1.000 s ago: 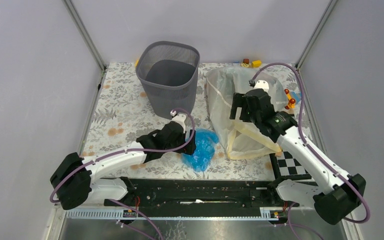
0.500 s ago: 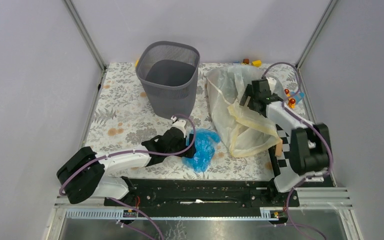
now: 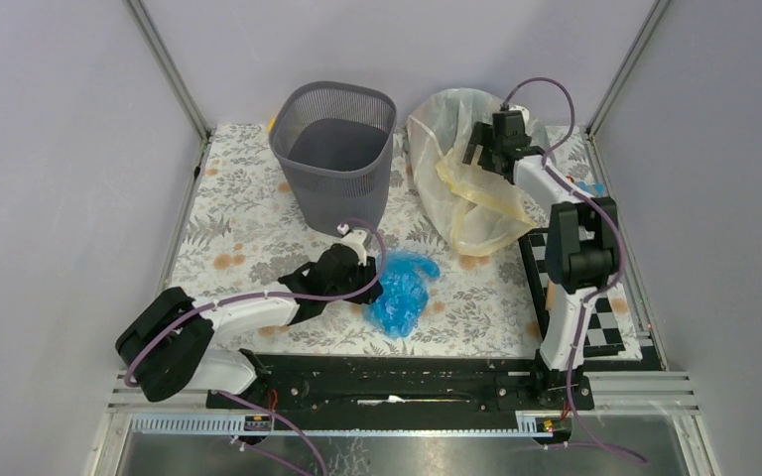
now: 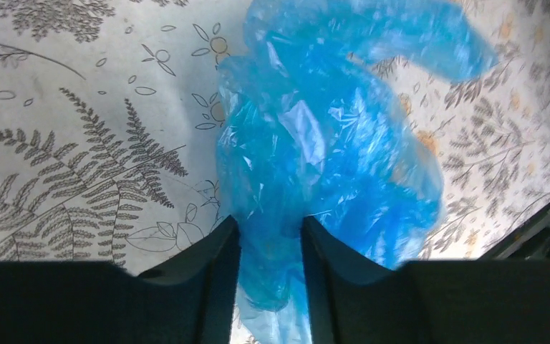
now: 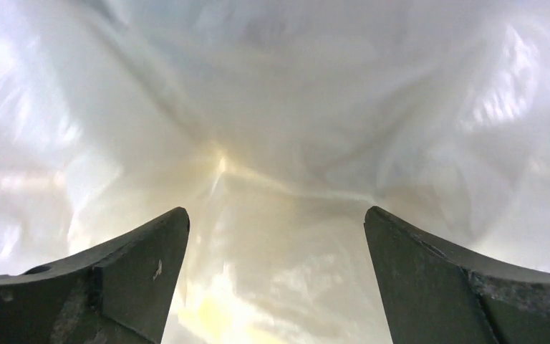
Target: Put the trash bags into the trash bin
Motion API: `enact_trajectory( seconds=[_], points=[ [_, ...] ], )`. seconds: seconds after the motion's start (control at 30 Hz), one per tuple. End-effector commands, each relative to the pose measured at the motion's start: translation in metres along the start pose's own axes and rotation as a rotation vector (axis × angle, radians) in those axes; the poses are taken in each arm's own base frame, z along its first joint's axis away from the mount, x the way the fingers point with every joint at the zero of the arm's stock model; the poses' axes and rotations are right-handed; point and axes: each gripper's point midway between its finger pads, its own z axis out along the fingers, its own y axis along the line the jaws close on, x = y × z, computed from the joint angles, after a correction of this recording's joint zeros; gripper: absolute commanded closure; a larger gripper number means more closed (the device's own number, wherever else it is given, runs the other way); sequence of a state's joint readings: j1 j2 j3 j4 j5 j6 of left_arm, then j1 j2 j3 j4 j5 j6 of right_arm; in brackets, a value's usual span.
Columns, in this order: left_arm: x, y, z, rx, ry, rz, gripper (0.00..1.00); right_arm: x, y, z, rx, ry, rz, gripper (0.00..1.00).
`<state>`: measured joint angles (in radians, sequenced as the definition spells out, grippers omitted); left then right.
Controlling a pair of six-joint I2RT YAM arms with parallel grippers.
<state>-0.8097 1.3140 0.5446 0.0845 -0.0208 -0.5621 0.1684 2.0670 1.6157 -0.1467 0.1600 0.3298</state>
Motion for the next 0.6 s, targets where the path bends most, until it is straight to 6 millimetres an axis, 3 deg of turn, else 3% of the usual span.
enact_trajectory(
  seconds=[0.0, 0.07, 0.23, 0.37, 0.47, 0.57],
  points=[
    [0.0, -0.013, 0.006, 0.086, 0.004, 0.01, 0.73, -0.017, 0.011, -0.085, -0.093, -0.043, -0.079, 0.0],
    [-0.001, -0.014, 0.006, 0.09, 0.004, 0.013, 0.87, -0.002, 0.01, -0.118, -0.107, -0.039, -0.12, 0.0],
    [-0.004, -0.018, -0.001, 0.111, -0.01, 0.022, 0.97, 0.041, 0.025, -0.196, -0.204, -0.036, -0.267, 0.05],
    [-0.01, -0.03, -0.015, 0.192, -0.049, 0.055, 1.0, 0.09, 0.064, -0.253, -0.497, 0.015, -0.374, 0.13],
    [-0.018, -0.046, -0.03, 0.278, -0.097, 0.07, 1.0, 0.12, 0.081, -0.287, -0.69, 0.046, -0.384, 0.16],
    [-0.031, -0.064, -0.051, 0.38, -0.16, 0.079, 1.0, 0.137, 0.083, -0.299, -0.773, 0.059, -0.36, 0.15]
  ],
)
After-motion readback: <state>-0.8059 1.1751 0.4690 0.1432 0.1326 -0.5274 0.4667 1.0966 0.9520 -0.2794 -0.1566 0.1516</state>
